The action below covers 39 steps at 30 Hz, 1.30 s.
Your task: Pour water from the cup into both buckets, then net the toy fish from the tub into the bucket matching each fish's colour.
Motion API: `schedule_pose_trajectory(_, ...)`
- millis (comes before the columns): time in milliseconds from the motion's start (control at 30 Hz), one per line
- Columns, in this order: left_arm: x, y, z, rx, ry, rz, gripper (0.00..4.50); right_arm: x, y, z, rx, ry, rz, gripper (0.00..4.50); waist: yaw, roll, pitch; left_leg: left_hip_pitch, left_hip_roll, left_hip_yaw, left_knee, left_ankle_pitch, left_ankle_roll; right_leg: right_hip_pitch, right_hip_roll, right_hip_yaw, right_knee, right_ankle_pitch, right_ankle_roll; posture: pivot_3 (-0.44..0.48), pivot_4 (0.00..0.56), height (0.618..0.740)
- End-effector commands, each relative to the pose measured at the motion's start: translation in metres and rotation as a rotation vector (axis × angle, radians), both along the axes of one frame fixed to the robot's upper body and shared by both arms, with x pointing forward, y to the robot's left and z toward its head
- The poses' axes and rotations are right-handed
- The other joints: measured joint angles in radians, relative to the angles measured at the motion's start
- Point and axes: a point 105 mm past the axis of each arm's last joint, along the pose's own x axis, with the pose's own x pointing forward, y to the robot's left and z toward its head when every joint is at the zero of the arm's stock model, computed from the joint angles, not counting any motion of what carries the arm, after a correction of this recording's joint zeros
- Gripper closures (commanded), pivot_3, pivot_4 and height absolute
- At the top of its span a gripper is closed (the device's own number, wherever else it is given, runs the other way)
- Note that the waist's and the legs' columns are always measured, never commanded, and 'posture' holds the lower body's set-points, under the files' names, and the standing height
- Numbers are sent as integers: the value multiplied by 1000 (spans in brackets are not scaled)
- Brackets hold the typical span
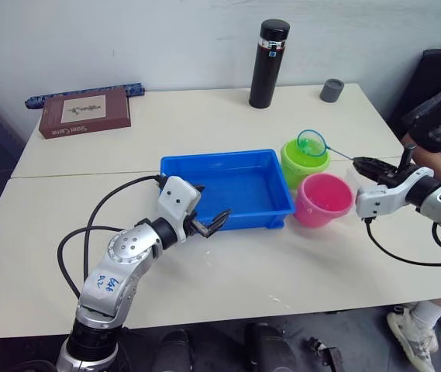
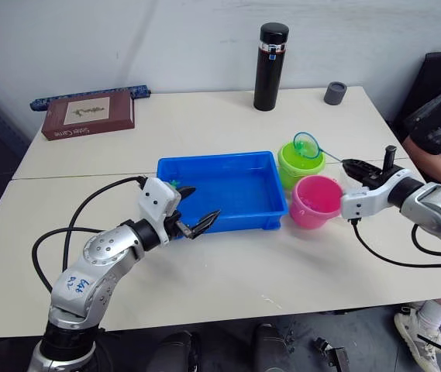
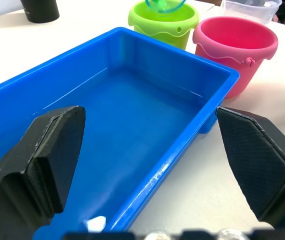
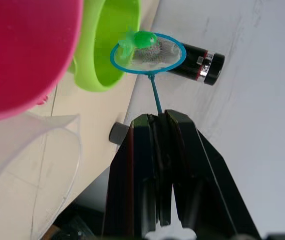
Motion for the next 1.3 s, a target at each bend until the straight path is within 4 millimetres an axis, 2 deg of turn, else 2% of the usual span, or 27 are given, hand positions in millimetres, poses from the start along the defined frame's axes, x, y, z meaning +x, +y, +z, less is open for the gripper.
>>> schedule_pose_trajectory(33,-5,-2,10,-12,-50,-10,16,0,-3,17,-42,-61,2,4500,0,0,0,0,0,0,0,0,0,0,0,0,0,0,0,0,150,740)
schedule_pose_trajectory(167,-5,-3,10,-13,-50,-10,16,-2,2,6,-56,-32,28,4500,1,0,0,0,0,0,0,0,0,0,0,0,0,0,0,0,150,740)
schedule_pose_trajectory(367,-6,-1,10,-12,-48,-5,16,3,4,28,17,-85,16,4500,-1,0,0,0,0,0,0,0,0,0,0,1,1,0,0,0,150,740)
schedule_pose_trajectory(500,-5,5,8,0,-38,29,16,4,37,58,356,-59,105,4500,-6,0,0,2,1,1,0,1,-1,1,1,1,1,0,0,0,150,740)
schedule_pose_trajectory(567,-5,8,6,2,-32,58,16,0,58,59,456,19,166,4500,-4,0,0,3,1,0,0,1,-1,2,2,1,3,0,1,0,150,740)
schedule_pose_trajectory(667,-6,15,2,2,-13,119,16,-9,92,48,625,206,256,4500,1,0,0,3,1,-1,0,1,-1,2,2,1,4,0,0,0,150,740)
schedule_pose_trajectory(833,-4,34,-5,14,11,242,16,-16,115,31,769,436,271,4500,12,0,0,1,0,-3,2,-3,7,2,0,0,4,0,0,0,150,740)
schedule_pose_trajectory(1000,-6,48,-10,4,38,336,16,-15,129,16,842,591,255,4500,13,0,0,1,1,-3,2,-3,8,2,0,0,4,0,0,0,150,740)
schedule_pose_trajectory(1133,-7,58,-15,5,56,409,16,-11,140,-6,888,758,213,4500,15,0,0,1,1,-3,2,-3,8,1,0,0,4,0,0,0,150,740)
schedule_pose_trajectory(1300,-10,66,-13,2,43,478,16,-11,149,-28,852,868,184,4500,16,0,0,0,1,-3,2,-4,8,0,0,0,5,0,0,0,150,740)
